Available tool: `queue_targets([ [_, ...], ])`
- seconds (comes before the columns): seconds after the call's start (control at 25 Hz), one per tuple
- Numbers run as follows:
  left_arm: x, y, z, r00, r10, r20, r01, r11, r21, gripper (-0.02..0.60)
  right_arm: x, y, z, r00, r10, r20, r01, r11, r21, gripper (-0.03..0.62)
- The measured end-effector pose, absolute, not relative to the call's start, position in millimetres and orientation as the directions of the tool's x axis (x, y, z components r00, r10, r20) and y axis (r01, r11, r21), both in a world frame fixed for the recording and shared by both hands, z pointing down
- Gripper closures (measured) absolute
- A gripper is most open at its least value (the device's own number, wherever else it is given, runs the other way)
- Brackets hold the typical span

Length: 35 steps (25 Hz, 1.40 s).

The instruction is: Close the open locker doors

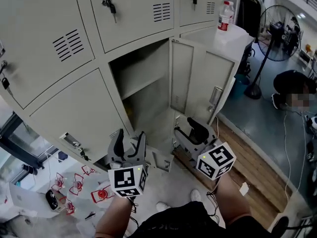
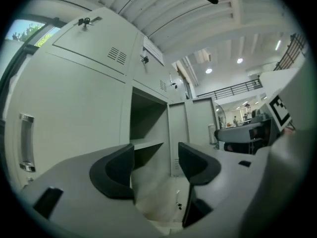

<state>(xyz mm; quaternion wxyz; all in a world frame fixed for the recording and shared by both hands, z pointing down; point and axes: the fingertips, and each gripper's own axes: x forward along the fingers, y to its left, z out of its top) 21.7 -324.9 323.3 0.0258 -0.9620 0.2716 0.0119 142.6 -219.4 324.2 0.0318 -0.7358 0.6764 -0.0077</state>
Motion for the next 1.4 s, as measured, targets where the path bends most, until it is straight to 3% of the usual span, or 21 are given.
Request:
queue_targets([
  [0.28, 77, -272, 327, 0.922, -0.385, -0.035, -0.386, -0.922, -0.022, 0.311, 203, -156, 330, 0.249, -0.969, 0.0, -0.967, -0.248, -0.061, 0.362],
  [0.56, 122, -232, 336, 0.946, -0.323, -0.01, -0.323, -0.946, -0.01, 0.312, 258, -121, 337, 0.315, -0.949, 0.01, -0.945, -0.314, -0.088, 0.362],
  [1.2, 175, -216, 339, 0.924, -0.382, 0.024, -0.381, -0.924, -0.021, 0.313, 336, -143, 342, 0.214, -0.977, -0.001, -0.966, -0.212, -0.149, 0.364],
  [1.4, 181, -223, 342, 0.909, -0.416, 0.025, -0.416, -0.909, -0.014, 0.313, 346, -156, 349, 0.18, -0.983, 0.016, -0.972, -0.181, -0.152, 0.4],
])
